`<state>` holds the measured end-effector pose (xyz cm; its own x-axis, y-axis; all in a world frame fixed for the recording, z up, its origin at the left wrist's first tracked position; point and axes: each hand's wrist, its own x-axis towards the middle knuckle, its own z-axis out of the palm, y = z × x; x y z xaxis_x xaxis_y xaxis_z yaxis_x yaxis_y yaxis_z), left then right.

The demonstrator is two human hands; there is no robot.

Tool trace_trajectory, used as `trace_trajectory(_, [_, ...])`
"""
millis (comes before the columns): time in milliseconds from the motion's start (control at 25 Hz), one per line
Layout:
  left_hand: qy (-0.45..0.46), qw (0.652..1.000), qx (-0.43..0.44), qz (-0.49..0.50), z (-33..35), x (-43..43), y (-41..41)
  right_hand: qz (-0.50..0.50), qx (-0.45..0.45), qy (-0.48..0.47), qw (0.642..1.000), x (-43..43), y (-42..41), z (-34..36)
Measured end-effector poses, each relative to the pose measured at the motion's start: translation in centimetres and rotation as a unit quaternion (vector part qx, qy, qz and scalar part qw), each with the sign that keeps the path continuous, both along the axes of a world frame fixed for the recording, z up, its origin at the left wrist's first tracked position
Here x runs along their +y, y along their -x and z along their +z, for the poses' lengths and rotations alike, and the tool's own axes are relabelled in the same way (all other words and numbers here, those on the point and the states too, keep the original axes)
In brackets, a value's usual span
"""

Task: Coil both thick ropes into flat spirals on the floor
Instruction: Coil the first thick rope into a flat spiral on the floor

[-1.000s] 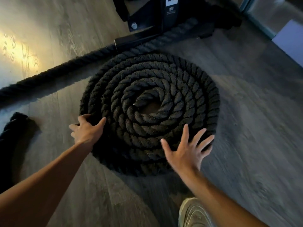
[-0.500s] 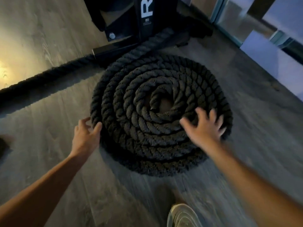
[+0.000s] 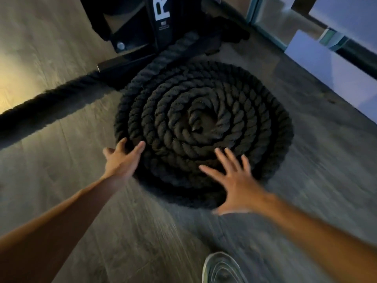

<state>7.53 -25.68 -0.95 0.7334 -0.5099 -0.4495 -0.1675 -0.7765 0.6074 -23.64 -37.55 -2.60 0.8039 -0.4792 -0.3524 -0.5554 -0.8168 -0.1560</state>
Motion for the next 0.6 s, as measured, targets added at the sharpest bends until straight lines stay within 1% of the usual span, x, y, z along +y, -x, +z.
trace_trajectory(80, [-0.007,0.997,0.036,-0.062,-0.3,-0.1,3.2,0.033,0.059,0.015,0.998,-6.0,3.6,1.4])
trace_trajectory(120, [0.004,0.993,0.054,-0.109,-0.2,-0.5,4.5,0.032,0.098,0.012,0.995,-8.9,5.1,2.3])
trace_trajectory(160, [-0.001,0.983,0.054,-0.173,0.2,-1.2,5.1,0.017,0.136,-0.004,0.990,-11.2,6.2,3.4])
trace_trajectory(200, [-0.026,0.963,0.018,-0.268,0.8,-2.2,4.8,-0.018,0.160,-0.031,0.986,-12.7,6.6,4.3])
trace_trajectory(240, [-0.061,0.933,-0.044,-0.352,1.3,-3.3,3.9,-0.068,0.177,-0.052,0.980,-13.2,6.1,5.0])
trace_trajectory(280, [-0.085,0.905,-0.119,-0.400,1.6,-4.7,2.7,-0.107,0.184,-0.056,0.975,-12.8,5.0,5.6])
trace_trajectory(320, [-0.103,0.878,-0.194,-0.426,2.0,-6.1,1.4,-0.121,0.168,-0.043,0.977,-11.6,3.1,5.9])
trace_trajectory(360, [-0.119,0.859,-0.238,-0.438,2.2,-7.3,0.3,-0.113,0.139,-0.036,0.983,-9.7,0.6,5.6])
trace_trajectory(400, [-0.125,0.862,-0.245,-0.426,2.2,-8.6,-0.2,-0.101,0.097,-0.055,0.989,-7.4,-2.2,4.9])
trace_trajectory(480, [-0.121,0.915,-0.171,-0.344,1.6,-10.1,0.7,-0.095,0.045,-0.110,0.988,-2.3,-7.8,2.8])
trace_trajectory(520, [-0.109,0.940,-0.132,-0.295,1.0,-10.4,1.4,-0.104,0.035,-0.104,0.989,-0.6,-9.7,1.6])
trace_trajectory(600, [-0.067,0.972,-0.089,-0.207,-0.1,-10.3,2.4,-0.117,0.005,-0.046,0.992,0.3,-10.8,0.3])
